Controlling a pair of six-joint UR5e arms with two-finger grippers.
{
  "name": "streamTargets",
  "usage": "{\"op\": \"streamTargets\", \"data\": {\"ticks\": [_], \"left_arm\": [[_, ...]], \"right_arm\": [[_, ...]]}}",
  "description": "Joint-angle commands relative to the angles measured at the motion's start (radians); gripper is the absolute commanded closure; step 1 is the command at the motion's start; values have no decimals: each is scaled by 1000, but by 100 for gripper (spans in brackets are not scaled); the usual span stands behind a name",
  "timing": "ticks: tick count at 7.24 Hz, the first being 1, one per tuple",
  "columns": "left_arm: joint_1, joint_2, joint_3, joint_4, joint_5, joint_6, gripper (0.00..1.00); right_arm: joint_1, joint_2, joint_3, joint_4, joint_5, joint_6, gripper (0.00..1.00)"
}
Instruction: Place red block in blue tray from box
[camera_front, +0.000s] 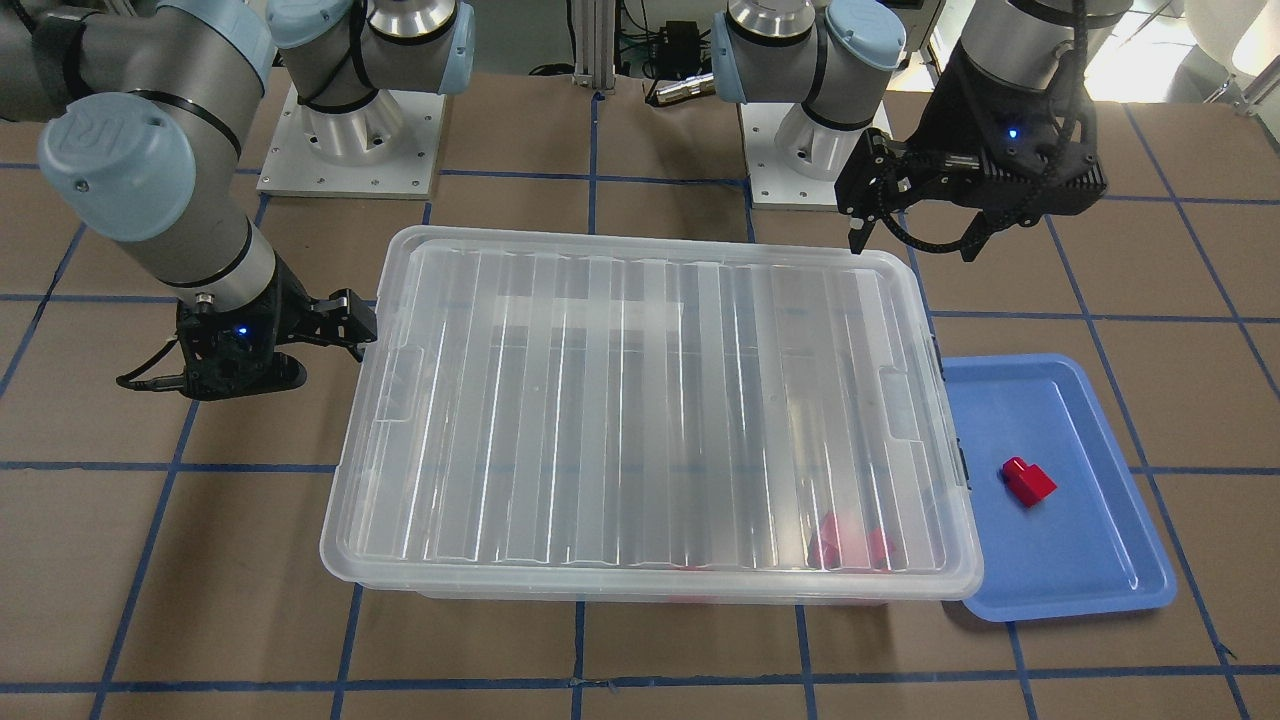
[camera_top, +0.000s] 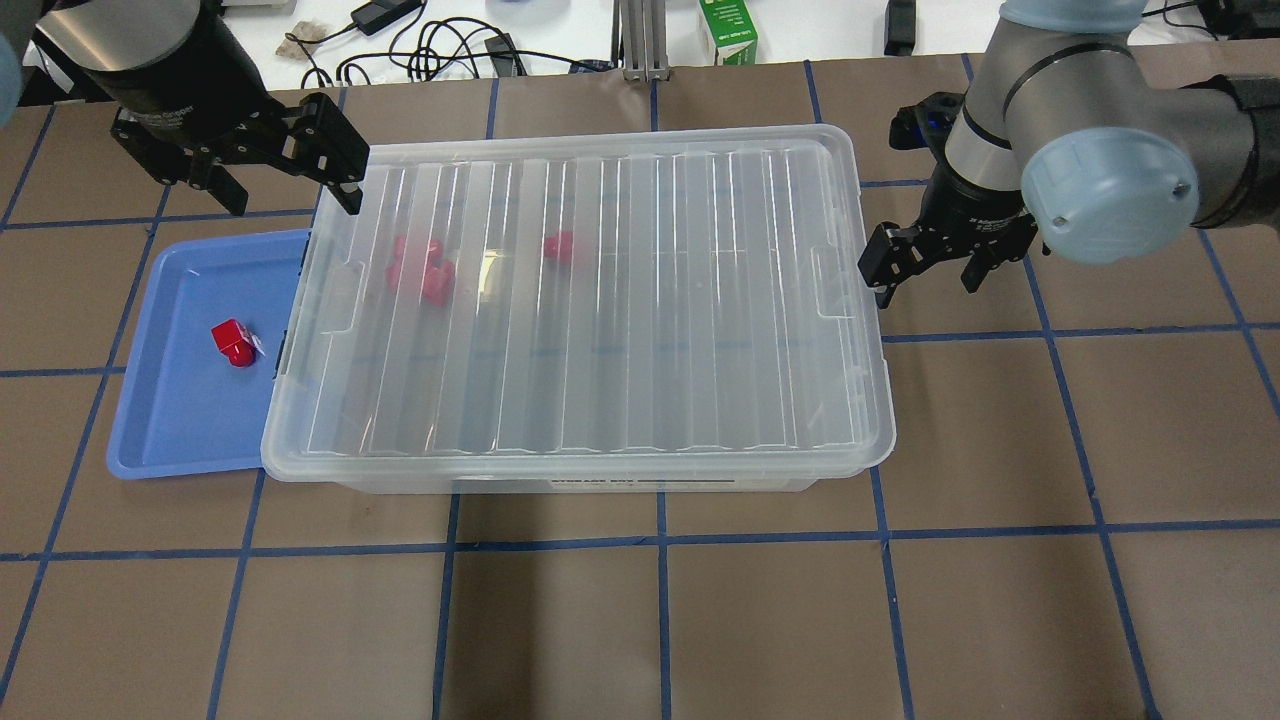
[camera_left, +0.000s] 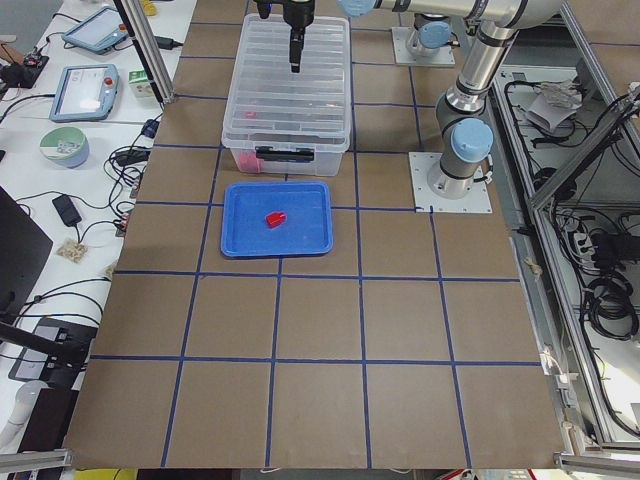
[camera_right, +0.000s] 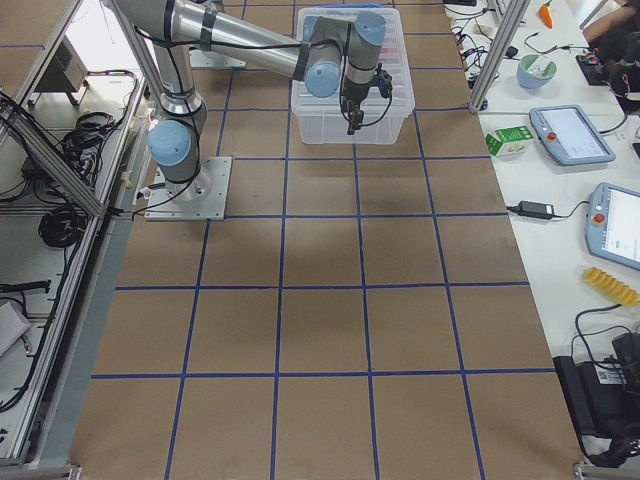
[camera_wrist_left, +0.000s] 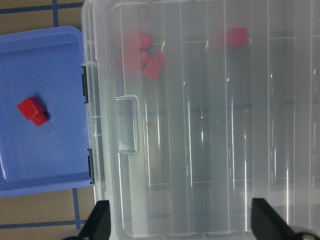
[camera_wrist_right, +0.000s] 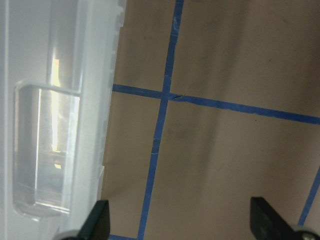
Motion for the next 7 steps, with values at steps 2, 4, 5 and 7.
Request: {"op": "streamTargets", "data": {"ticks": [2, 4, 5, 7], "left_arm": [[-1, -11, -1, 3, 2, 0, 0], [-1, -19, 0, 1, 7, 18, 0], [-2, -16, 0, 3, 2, 1, 0], [-2, -11, 2, -7, 11, -6, 0]], "right_arm": [[6, -94, -121, 113, -4, 19, 0], [69, -238, -129, 162, 10, 230, 0], [100, -258, -114, 168, 9, 249, 0], [103, -253, -106, 159, 12, 249, 0]]}}
